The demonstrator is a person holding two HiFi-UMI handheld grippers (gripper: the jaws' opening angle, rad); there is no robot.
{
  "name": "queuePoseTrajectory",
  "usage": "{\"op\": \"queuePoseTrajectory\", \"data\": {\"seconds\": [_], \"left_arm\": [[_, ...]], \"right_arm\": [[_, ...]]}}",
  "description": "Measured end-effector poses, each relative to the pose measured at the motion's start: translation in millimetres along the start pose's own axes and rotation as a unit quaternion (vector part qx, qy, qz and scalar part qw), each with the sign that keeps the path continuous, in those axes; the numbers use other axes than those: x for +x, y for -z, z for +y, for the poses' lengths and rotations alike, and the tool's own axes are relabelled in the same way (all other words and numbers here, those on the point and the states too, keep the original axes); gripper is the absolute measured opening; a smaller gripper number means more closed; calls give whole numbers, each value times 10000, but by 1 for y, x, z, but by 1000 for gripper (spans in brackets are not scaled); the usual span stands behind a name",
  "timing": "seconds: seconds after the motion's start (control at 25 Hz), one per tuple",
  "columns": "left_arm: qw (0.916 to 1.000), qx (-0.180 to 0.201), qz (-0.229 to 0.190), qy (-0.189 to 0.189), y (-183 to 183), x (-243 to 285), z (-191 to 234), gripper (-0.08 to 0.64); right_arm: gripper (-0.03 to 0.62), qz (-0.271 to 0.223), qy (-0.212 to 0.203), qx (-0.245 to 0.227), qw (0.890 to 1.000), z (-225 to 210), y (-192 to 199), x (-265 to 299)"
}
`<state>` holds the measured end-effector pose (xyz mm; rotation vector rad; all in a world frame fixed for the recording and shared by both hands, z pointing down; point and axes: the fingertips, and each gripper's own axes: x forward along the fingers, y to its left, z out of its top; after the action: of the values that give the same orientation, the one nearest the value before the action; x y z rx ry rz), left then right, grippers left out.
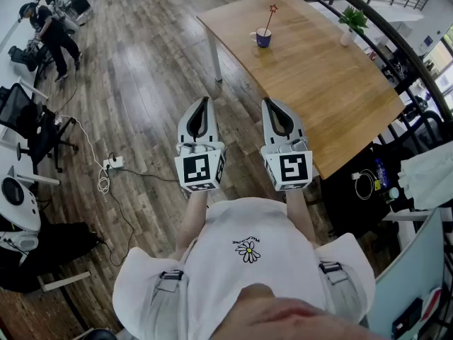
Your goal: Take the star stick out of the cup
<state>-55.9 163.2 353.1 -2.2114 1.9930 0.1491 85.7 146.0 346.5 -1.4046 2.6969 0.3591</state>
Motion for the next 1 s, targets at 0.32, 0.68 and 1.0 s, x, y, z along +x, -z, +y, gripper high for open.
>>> {"op": "queuePoseTrajectory", "data": {"seconds": [0.32, 0.68, 1.0], "left_arm": [[10000, 42, -31, -41, -1, 9, -2, 15], [10000, 30, -33, -58, 1, 13, 2, 15], [9995, -111, -236, 155, 5, 45, -3, 15]], "right_arm": [[6, -9, -77, 41, 10000, -6, 5, 2], [6, -237, -500, 1009, 9934, -8, 9, 10], [8, -275, -534, 1069, 9925, -29, 15, 21]]}}
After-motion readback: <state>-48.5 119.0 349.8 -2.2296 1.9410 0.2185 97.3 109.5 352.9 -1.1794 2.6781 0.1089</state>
